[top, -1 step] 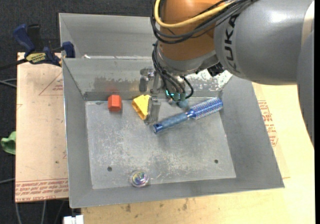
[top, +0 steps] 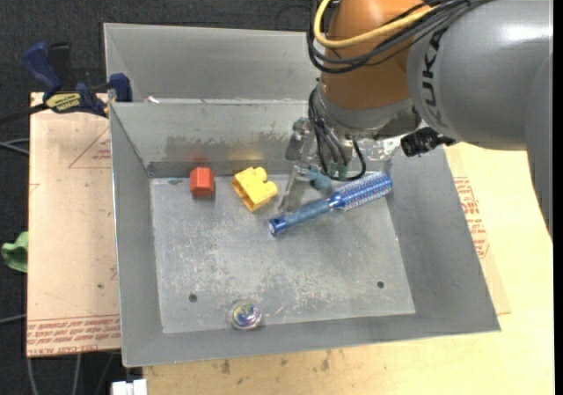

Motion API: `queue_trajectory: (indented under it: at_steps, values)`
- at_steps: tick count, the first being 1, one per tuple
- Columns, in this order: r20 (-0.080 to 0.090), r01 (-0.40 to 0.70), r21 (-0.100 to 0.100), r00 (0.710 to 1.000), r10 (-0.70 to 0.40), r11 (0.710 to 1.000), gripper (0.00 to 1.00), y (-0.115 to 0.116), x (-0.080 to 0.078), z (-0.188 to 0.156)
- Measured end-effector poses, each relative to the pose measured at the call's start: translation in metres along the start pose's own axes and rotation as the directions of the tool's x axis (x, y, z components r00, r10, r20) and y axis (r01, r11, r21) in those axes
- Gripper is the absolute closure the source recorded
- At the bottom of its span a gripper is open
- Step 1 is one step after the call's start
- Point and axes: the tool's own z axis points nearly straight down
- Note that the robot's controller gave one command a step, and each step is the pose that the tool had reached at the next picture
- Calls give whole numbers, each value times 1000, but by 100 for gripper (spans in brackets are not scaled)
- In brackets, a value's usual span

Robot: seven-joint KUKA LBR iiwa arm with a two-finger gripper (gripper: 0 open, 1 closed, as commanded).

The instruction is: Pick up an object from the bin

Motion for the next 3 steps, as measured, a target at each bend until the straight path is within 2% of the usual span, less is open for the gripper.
queue_trajectory:
  at_steps: [1,2,3]
  values:
    - [-2,96,-1,995,-96,995,0,20,-1,43]
    - [-2,267,0,964,-267,964,0,-9,-31,95]
    - [5,261,-3,965,-261,965,0,-22,-27,157]
